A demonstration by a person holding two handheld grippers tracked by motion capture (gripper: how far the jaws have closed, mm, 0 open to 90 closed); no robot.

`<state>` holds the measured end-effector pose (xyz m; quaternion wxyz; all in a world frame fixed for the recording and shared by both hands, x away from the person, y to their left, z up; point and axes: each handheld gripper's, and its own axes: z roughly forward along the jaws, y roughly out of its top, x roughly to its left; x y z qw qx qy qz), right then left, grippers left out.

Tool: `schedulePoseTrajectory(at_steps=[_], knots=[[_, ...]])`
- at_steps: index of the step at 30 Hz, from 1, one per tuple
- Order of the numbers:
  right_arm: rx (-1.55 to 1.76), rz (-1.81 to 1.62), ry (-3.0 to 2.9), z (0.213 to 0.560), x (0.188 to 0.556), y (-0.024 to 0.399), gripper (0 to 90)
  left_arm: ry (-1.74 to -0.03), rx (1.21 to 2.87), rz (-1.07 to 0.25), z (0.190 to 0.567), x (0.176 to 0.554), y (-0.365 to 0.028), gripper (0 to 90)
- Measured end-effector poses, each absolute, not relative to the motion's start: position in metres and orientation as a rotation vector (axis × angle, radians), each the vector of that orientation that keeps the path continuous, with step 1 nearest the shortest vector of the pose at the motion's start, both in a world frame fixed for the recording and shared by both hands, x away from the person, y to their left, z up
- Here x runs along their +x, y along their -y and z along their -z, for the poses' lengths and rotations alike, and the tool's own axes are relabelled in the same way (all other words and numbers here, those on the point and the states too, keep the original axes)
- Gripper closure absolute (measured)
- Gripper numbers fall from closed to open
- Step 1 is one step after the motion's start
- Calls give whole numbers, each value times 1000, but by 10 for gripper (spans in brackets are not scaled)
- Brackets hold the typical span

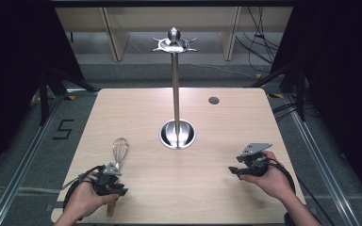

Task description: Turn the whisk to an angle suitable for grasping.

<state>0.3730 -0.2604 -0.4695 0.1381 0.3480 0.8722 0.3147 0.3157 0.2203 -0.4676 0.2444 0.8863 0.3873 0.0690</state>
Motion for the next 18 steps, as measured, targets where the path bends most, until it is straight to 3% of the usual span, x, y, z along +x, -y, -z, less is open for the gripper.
schedulePoseTrajectory(at_steps=[3,10,18], knots=[[1004,-898,-2540,467,373,262,461,-1053,2462,-203,460,317,-230,891],[1031,-892,-2536,469,375,261,459,-1091,2640,-189,469,321,-255,894],[1027,-905,-2521,470,374,262,459,-979,2791,-118,482,325,-240,893]])
